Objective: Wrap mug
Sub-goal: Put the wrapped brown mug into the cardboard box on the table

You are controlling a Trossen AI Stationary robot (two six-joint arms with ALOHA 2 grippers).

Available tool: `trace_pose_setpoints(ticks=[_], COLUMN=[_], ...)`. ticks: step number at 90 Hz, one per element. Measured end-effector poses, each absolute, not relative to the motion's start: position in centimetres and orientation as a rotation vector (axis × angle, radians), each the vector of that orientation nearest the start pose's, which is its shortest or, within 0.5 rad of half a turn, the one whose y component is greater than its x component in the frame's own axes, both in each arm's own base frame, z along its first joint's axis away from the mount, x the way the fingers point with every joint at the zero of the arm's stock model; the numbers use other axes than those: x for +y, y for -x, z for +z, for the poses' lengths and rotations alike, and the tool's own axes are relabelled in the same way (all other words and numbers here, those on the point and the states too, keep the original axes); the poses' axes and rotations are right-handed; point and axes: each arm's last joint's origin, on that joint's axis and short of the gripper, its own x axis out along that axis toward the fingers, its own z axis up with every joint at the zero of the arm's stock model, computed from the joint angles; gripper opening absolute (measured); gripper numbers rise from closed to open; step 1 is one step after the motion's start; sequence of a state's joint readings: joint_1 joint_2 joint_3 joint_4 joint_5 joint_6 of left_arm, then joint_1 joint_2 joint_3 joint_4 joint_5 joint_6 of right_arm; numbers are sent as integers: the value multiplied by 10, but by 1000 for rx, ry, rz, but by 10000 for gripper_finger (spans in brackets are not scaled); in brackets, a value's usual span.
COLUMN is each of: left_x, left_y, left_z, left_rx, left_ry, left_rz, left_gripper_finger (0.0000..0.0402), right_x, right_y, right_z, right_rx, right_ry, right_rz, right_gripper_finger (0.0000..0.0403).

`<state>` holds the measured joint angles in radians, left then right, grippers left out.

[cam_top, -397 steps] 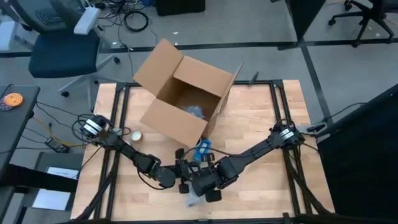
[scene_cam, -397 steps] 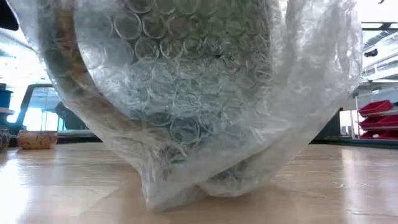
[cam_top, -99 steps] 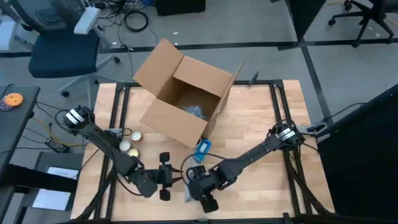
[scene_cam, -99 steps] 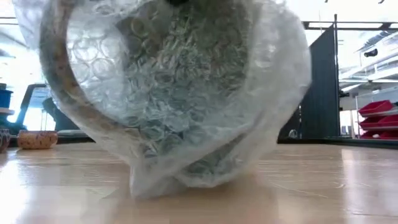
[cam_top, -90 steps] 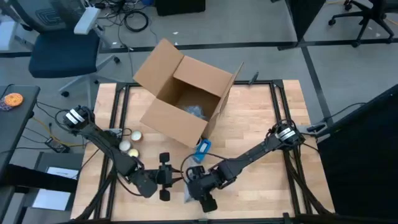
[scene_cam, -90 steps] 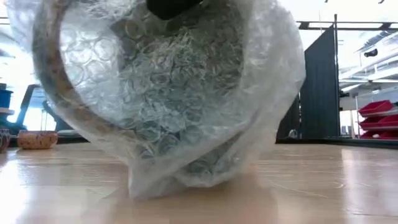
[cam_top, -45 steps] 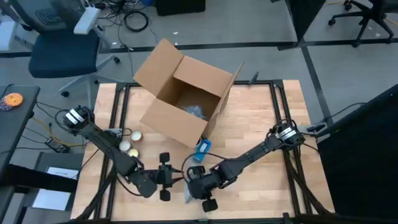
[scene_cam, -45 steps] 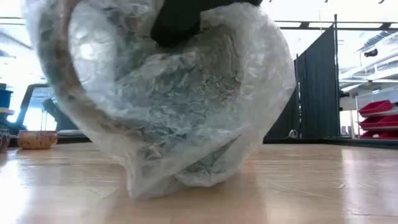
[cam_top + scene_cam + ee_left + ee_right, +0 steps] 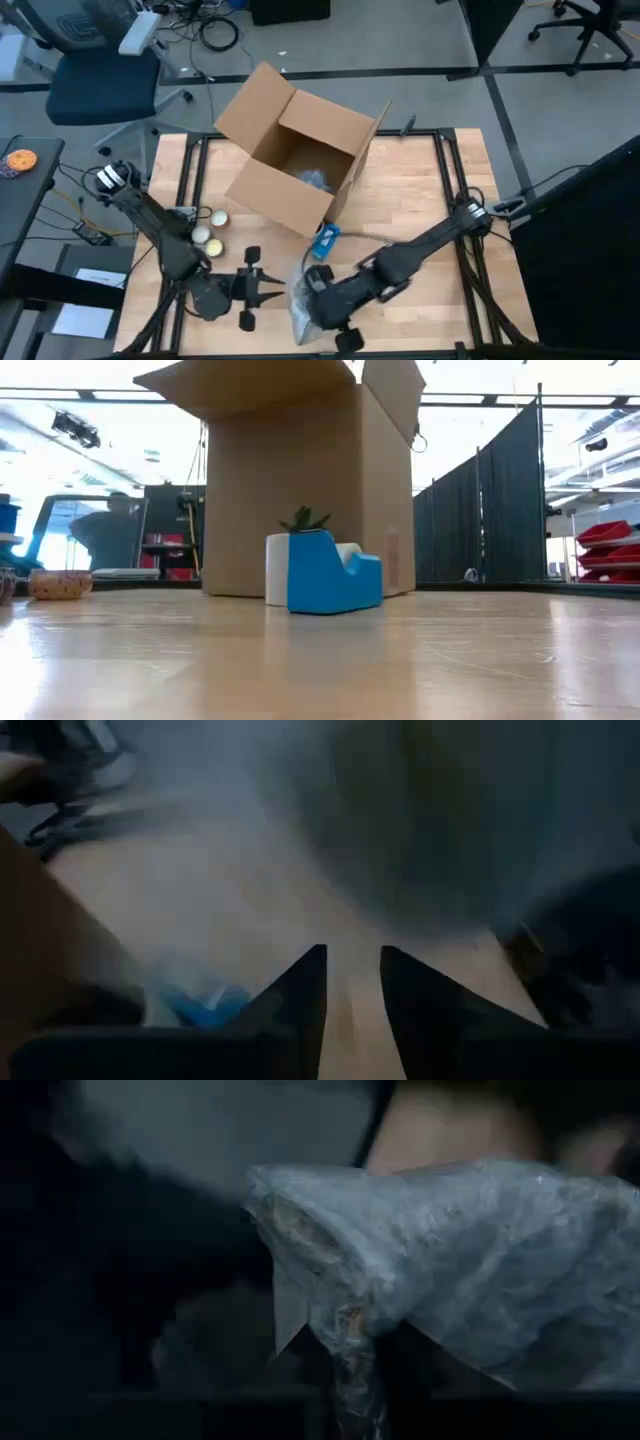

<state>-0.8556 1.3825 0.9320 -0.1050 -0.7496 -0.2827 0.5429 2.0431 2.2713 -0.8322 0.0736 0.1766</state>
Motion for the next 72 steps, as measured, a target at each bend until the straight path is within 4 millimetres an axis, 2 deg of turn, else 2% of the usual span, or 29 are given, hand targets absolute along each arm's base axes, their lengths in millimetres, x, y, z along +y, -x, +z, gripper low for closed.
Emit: trace_pose_setpoints(ticks=[8, 20, 29, 37, 54, 62, 72], left_x=[-212, -215, -215, -212, -206, -203, -200], left_y=[-200, -191, -187, -187, -196, -201, -209], left_z=[260, 254, 252, 252, 249, 245, 239], left_rx=[422, 469, 475, 459, 427, 429, 446], left_ry=[-89, -62, -66, -69, -103, -123, -142], left_rz=[-56, -41, -8, 39, 143, 176, 205], left_gripper_finger=[82, 82, 82, 82, 82, 82, 82], right_x=[219, 207, 184, 162, 108, 73, 22], right_y=[-370, -357, -346, -346, -368, -378, -389], right_z=[427, 449, 473, 489, 498, 502, 494], right_rx=[536, 452, 373, 296, 212, 177, 218], right_ry=[50, 118, 159, 180, 208, 192, 188], right_rz=[356, 293, 203, 103, -82, -181, -322], right_gripper_finger=[20, 20, 20, 20, 18, 18, 18])
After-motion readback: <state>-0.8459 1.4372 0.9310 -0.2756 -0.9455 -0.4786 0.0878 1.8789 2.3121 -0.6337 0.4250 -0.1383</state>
